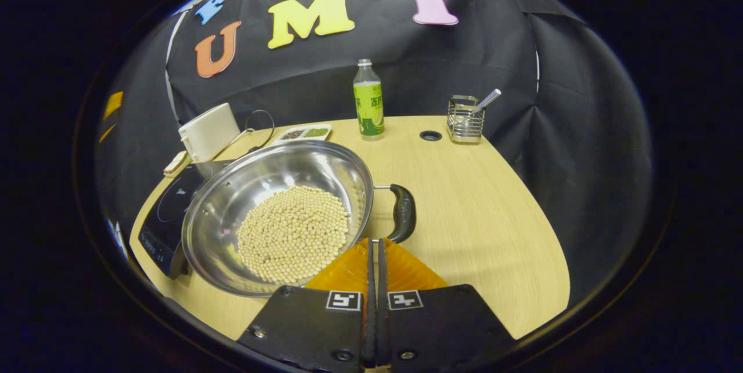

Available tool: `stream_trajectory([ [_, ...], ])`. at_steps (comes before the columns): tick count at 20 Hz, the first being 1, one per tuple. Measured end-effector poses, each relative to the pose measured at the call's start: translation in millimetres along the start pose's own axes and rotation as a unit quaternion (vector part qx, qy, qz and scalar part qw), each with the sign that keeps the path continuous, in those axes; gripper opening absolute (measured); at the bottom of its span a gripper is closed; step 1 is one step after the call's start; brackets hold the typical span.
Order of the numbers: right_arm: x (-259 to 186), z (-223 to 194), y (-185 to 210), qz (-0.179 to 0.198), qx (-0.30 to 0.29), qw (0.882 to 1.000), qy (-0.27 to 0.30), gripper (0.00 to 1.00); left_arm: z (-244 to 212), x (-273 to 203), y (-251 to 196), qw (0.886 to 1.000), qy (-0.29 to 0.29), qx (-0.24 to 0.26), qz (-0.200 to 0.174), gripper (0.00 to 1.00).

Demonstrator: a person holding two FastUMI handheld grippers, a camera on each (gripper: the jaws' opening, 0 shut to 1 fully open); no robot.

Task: First push the handle of the pot to place it horizontally, then grasp the pot with both hands and set it on the induction cooktop.

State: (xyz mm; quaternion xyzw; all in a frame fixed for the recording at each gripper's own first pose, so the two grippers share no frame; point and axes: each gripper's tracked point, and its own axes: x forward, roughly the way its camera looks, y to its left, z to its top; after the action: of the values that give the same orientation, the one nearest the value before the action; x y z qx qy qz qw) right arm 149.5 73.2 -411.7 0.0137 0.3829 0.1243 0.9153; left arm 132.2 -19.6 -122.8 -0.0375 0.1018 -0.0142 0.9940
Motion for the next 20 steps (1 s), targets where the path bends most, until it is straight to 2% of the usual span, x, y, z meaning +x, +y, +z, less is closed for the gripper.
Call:
stream_trajectory([
  [1,-2,1,0,0.0,0.001,1.0,-0.002,0.04,-5,3,-3,1.0,0.008,-0.004,-0.006,0.95],
  [5,-12,8,1,0.002,0.006,1.0,-0.011,0.04,-41,19,-17,0.997,0.064,-0.029,-0.028,0.95],
  [10,-21,26,5,0.006,-0.012,0.999,-0.036,0.01,-85,39,-29,0.99,0.133,-0.035,-0.038,0.96],
  [11,-20,28,5,0.003,-0.014,0.999,-0.04,0.05,-93,42,-32,0.988,0.145,-0.033,-0.042,0.96],
  [13,-17,33,4,0.003,-0.014,0.999,-0.046,0.19,-109,47,-37,0.985,0.165,-0.028,-0.046,0.96],
  [16,-12,41,-2,-0.008,-0.012,0.998,-0.056,0.82,-131,55,-44,0.979,0.195,-0.026,-0.053,0.96],
  [19,-1,41,-10,-0.019,-0.001,0.999,-0.046,0.88,-149,62,-53,0.974,0.218,-0.025,-0.062,0.96],
  [20,3,41,-13,-0.022,0.003,0.999,-0.041,0.94,-155,63,-57,0.972,0.226,-0.026,-0.066,0.96],
])
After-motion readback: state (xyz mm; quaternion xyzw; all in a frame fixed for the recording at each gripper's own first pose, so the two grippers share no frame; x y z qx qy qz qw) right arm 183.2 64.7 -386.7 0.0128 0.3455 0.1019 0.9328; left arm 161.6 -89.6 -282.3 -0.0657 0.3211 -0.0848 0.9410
